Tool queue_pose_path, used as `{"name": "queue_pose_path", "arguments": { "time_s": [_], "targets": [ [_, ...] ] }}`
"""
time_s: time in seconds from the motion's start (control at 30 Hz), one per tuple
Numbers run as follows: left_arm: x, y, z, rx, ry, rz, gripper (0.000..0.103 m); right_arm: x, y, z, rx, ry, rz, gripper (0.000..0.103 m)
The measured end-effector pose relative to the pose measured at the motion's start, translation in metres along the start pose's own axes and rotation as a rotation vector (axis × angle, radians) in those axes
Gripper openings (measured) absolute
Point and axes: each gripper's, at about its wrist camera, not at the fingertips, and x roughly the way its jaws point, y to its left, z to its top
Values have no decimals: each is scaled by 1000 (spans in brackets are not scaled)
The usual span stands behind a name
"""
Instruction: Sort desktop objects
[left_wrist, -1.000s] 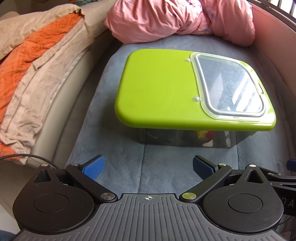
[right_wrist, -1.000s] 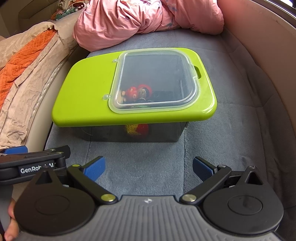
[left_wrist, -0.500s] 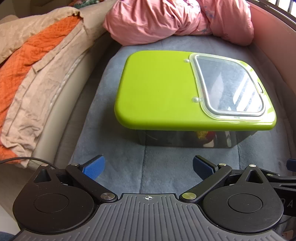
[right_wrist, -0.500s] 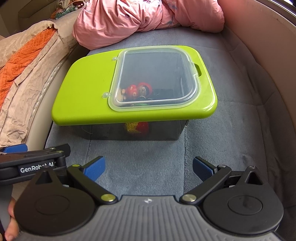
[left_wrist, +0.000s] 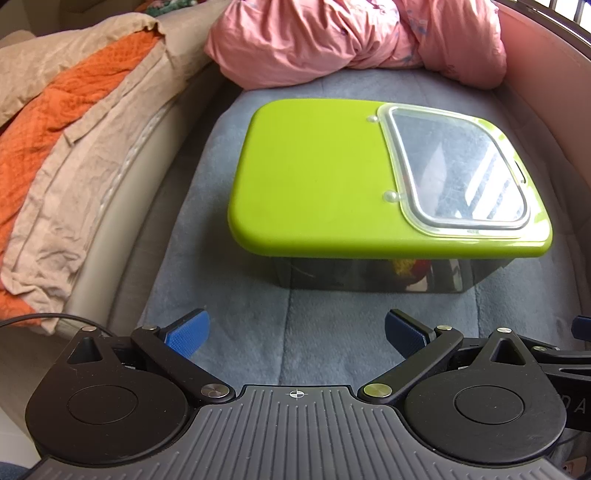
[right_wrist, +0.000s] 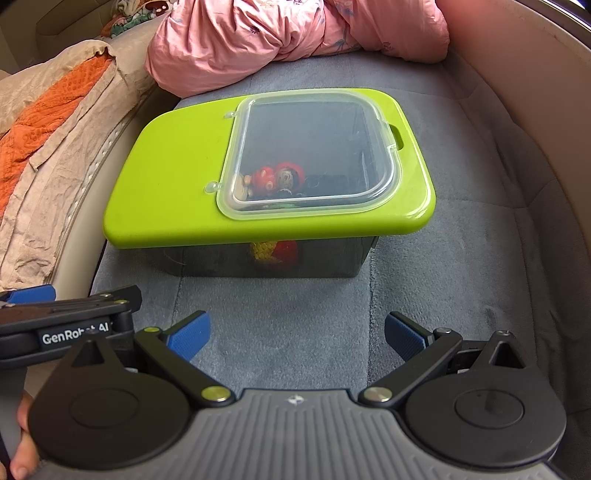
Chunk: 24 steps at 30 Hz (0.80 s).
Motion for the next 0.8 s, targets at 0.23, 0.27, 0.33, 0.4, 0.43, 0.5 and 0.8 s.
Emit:
{"name": "queue_pose_path", "arguments": {
  "time_s": [0.23,0.27,0.33,0.4,0.43,0.5,0.8],
  "targets": [
    [1,0,0,4,1,0,103,0,0,0,0,0,1,101],
    [1,0,0,6,2,0,103,0,0,0,-1,0,1,101],
    [2,0,0,9,4,0,103,-1,1,0,-2,-1,2,101],
    [2,-1,0,11,7,-1,103,-1,1,-1,-2,-2,2,101],
    [3,-1,-1,12,6,2,103,-1,1,0,-2,-2,3,101],
    [3,-1,-1,15,4,10,103,-1,1,0,-1,-3,6,101],
    [3,0,1,9,6,10,103,-1,1,-1,-2,-1,11,101]
  ]
}}
